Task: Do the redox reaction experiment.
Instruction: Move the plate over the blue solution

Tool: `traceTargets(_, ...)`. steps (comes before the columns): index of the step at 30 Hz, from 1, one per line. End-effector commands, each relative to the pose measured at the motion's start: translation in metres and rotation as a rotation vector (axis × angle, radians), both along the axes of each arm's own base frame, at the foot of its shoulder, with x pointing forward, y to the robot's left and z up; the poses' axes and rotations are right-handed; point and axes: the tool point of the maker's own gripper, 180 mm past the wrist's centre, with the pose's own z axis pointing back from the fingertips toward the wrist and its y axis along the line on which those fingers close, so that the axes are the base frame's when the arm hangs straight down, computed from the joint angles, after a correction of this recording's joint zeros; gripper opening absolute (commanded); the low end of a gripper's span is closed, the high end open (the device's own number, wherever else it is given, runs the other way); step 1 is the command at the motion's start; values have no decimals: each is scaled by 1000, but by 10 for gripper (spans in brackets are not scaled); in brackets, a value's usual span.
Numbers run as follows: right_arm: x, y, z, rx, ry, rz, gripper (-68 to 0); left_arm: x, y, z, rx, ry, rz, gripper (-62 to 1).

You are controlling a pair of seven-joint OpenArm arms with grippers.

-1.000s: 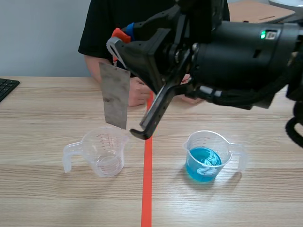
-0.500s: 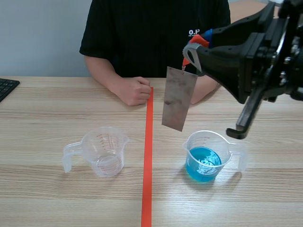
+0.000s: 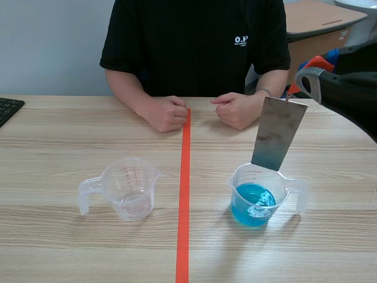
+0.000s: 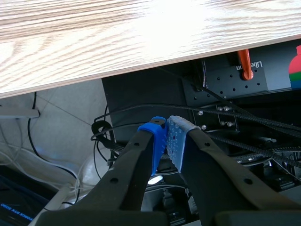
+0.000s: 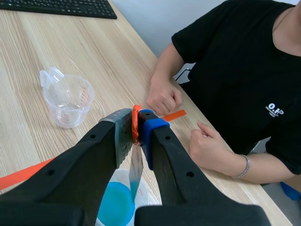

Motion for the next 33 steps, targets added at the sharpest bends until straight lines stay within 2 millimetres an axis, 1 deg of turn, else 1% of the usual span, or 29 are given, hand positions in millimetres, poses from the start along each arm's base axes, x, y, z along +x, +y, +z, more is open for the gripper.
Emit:
traceTargets(1,-2,5,10,23,-25,19,-660,2,-2,3,-9,-11,1,-568)
traceTargets(22,-5,6,11,20,-29,41,-660,3,-1,3,-6,-12,-8,-568)
traceTargets(27,-5,6,11,20,-29,41,-660,11,4,9,2,-52,-49,-568)
traceTargets(30,-5,6,11,20,-29,41,-660,21,7,16,8,-94,-94,-568)
traceTargets(33,-5,6,11,20,-29,41,-660,34,9,25,17,-139,-148,-568)
